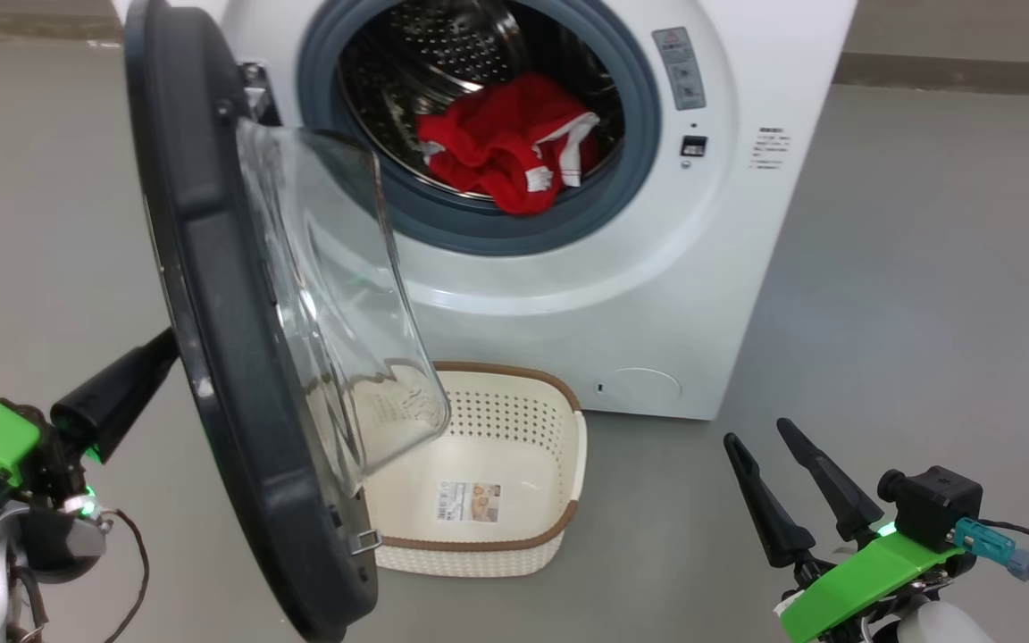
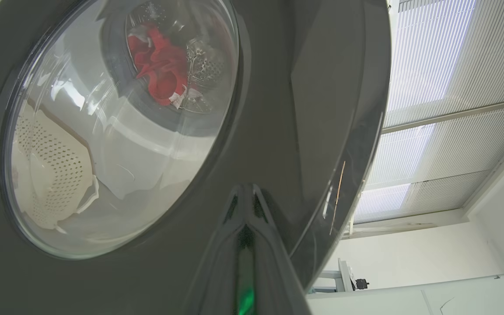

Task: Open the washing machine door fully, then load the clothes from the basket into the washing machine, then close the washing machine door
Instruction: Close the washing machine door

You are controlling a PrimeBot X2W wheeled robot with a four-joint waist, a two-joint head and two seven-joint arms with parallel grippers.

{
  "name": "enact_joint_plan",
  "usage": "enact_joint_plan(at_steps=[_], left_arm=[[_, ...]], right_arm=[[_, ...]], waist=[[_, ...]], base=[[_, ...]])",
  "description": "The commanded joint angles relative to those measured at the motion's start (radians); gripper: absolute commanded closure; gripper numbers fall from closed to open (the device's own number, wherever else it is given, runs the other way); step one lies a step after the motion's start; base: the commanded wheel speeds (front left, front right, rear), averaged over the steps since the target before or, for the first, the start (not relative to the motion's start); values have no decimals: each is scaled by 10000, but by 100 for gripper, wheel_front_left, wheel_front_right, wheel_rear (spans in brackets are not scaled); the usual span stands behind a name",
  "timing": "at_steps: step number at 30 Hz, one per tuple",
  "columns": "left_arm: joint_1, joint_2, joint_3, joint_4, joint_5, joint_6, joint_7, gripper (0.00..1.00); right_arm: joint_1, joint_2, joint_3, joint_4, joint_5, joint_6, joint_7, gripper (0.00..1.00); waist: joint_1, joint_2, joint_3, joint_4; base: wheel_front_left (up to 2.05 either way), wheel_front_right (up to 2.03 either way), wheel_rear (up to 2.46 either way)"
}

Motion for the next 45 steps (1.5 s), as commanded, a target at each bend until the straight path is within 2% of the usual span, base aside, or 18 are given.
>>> enact_joint_plan(at_steps=[1,13,30,45], left_arm=[[-283,193,223,-431,-117,39,95,100],[-627,-13,47,-536,164,132,-224,100],[-1043,-440,-207,-180,618,-456,-909,100],[-1653,-368,-111,549,1174,-865,-1604,100]], right_arm=[[-97,-43,107,-276,-78,16,-48,0],[-279,-38,75,-327,-137,16,-48,0],[-402,-121,274,-323,-118,16,-48,0],[-509,16,220,-409,-181,16,-48,0]], waist=[[0,0,92,-237],[0,0,355,-1466],[0,0,407,-2636],[0,0,794,-3796]], base=[[0,0,0],[0,0,0],[0,0,0],[0,0,0]])
